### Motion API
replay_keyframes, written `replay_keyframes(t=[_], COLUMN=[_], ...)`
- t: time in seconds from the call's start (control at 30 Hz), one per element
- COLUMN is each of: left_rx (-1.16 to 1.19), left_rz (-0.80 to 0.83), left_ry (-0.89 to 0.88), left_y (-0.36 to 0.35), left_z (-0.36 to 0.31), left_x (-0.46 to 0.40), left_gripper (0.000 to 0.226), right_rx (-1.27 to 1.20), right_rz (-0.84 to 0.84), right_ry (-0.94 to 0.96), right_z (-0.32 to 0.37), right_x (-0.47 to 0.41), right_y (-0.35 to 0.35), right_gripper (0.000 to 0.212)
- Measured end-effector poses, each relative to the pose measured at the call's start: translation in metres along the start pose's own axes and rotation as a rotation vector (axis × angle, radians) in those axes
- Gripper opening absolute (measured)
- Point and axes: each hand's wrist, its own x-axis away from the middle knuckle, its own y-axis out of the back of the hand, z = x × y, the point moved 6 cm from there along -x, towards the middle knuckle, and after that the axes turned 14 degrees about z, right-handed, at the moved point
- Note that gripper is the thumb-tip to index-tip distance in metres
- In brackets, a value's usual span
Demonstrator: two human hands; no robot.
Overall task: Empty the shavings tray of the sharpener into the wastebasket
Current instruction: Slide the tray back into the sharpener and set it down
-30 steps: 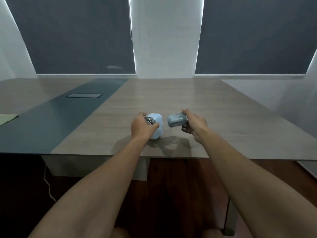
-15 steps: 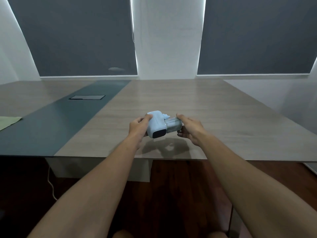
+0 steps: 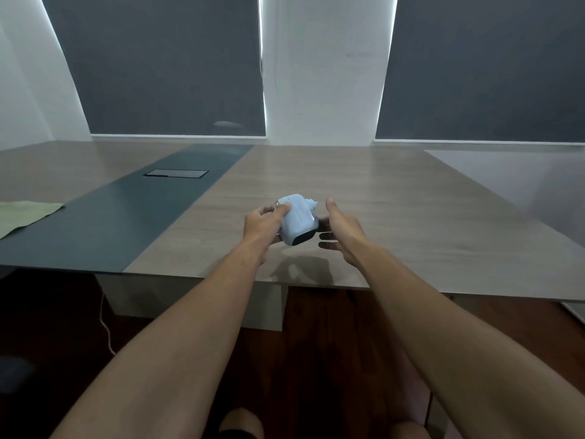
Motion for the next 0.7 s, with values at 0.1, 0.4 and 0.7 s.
replay_keyframes(t=[0.1, 0.4, 0.7], left_rx=[0.013, -0.130, -0.541], left_rz=[-0.064, -0.306, -0.497], left_ry=[-0.002, -0.060, -0.158], left_y=[0.020, 0.106, 0.151], left_z=[-0.003, -0.021, -0.031], left_x=[0.008, 0.036, 0.044], left_gripper=[0.046, 0.045, 0.051], right_rx=[0.020, 0.177, 0.250], right_rz=[0.011, 0.270, 0.169], right_ry=[-0.021, -0.079, 0.004], right_z=[0.005, 0.013, 0.003], right_x=[0.003, 0.002, -0.013], right_y=[-0.018, -0.105, -0.123], right_gripper=[0.067, 0.071, 0.061])
